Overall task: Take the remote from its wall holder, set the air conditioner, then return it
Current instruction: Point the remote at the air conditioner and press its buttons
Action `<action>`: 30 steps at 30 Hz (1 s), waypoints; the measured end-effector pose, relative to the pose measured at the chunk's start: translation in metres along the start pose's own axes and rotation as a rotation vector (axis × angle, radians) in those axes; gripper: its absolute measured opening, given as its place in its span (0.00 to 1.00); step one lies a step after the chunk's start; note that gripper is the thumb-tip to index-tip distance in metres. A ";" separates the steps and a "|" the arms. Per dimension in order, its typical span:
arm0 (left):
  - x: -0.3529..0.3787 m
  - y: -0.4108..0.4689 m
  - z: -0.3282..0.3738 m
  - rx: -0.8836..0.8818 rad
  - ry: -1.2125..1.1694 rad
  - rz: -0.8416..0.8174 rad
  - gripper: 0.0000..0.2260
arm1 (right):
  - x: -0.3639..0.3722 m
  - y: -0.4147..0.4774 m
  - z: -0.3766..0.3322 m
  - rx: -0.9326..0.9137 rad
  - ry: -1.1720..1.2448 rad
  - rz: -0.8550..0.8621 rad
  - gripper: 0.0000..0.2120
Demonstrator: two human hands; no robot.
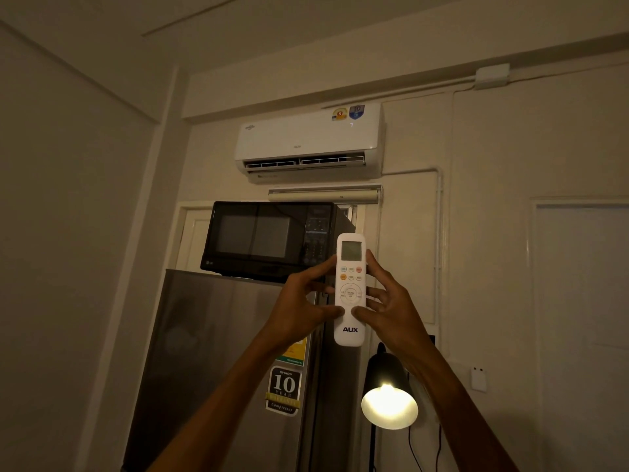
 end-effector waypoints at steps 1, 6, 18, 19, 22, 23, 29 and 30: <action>0.000 0.000 -0.001 -0.001 -0.001 0.002 0.36 | 0.000 0.000 0.000 0.000 -0.009 0.004 0.40; -0.001 -0.003 -0.003 0.000 -0.003 0.006 0.36 | 0.003 0.000 0.002 0.010 -0.041 0.013 0.39; -0.004 -0.008 -0.003 0.005 -0.029 -0.005 0.36 | 0.010 -0.002 -0.003 0.010 -0.048 0.015 0.39; -0.005 -0.008 -0.003 0.006 -0.039 -0.004 0.35 | 0.011 -0.002 -0.003 0.011 -0.050 0.012 0.39; -0.006 -0.010 -0.002 0.006 -0.059 -0.006 0.34 | 0.012 -0.003 -0.004 0.012 -0.060 0.009 0.38; -0.006 -0.011 -0.002 0.004 -0.062 -0.007 0.34 | 0.013 -0.003 -0.005 0.012 -0.060 0.006 0.38; -0.006 -0.012 -0.008 -0.022 -0.081 -0.012 0.34 | 0.016 -0.004 -0.005 0.018 -0.065 -0.001 0.37; -0.006 -0.012 -0.008 -0.024 -0.084 -0.013 0.34 | 0.016 -0.004 -0.005 0.019 -0.062 -0.005 0.37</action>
Point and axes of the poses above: each hand's wrist, its own y-axis towards the middle knuckle, its own x-axis out of the palm, z = x × y, the point moved 8 cm from there along y, towards the middle knuckle, and after that the axes turned 7 degrees about -z, right-handed, at the moved point
